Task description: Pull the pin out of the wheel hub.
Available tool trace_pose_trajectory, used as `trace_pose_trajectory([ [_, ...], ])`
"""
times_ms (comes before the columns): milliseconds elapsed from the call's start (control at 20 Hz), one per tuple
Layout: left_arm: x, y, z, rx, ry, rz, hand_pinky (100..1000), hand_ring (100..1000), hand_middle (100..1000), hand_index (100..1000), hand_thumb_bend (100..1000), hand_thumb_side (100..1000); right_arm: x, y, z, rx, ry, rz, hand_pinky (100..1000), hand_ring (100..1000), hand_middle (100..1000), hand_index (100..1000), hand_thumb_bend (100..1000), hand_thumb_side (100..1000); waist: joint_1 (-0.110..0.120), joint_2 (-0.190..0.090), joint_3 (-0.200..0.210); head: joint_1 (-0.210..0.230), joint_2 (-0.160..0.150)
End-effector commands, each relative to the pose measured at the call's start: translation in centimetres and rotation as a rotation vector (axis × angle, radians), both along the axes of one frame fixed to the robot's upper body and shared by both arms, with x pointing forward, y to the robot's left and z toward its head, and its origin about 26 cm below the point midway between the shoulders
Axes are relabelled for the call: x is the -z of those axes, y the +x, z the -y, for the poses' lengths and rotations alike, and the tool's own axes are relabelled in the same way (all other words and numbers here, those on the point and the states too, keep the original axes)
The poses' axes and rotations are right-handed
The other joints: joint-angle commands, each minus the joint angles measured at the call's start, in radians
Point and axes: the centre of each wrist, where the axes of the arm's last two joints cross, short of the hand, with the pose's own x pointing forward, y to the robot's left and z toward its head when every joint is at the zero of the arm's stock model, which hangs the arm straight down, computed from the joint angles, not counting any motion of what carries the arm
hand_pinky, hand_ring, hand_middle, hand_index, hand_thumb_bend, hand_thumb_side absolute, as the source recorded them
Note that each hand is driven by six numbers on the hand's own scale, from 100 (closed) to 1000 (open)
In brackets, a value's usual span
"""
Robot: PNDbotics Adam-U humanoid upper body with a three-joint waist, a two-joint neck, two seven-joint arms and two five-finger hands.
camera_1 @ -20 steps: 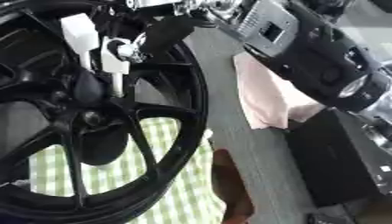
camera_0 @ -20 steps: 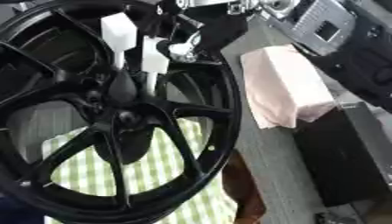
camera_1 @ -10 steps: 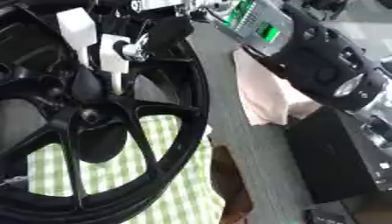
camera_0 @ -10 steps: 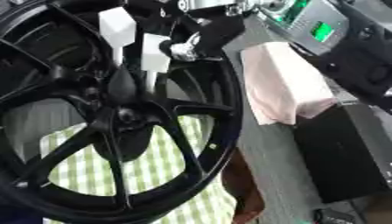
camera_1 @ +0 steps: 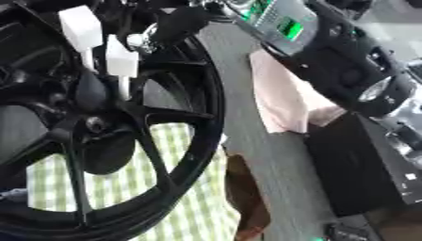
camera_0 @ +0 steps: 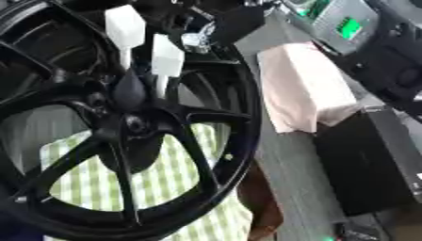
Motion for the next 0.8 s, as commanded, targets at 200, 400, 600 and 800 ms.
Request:
trace_pose_trajectory([
  [200,-0.81,-0.15,0.05,0.007,0.014,0.028,865,629,602,750,400,609,-0.61,0.03,0.40,0.010,-0.033,0.016,1000,1000,812,939,100,727,0.006,-0.014,0.001,-0.005,0.005],
  [400,-0.80,-0.15,0.06,0.009,0.014,0.027,865,628,602,750,399,610,-0.50,0.05,0.28,-0.006,-0.043,0.000,1000,1000,818,943,100,747,0.006,-0.013,0.001,-0.008,0.005],
  [600,-0.80,-0.15,0.05,0.009,0.013,0.027,865,628,602,750,398,610,-0.57,-0.10,0.17,-0.017,-0.056,-0.009,1000,1000,828,951,100,749,0.006,-0.013,0.001,-0.012,0.003],
  [800,-0.79,-0.15,0.10,0.011,0.012,0.026,866,628,602,750,397,611,-0.56,-0.03,0.06,-0.008,-0.076,0.000,1000,1000,838,954,100,733,0.006,-0.013,0.002,-0.017,0.004],
])
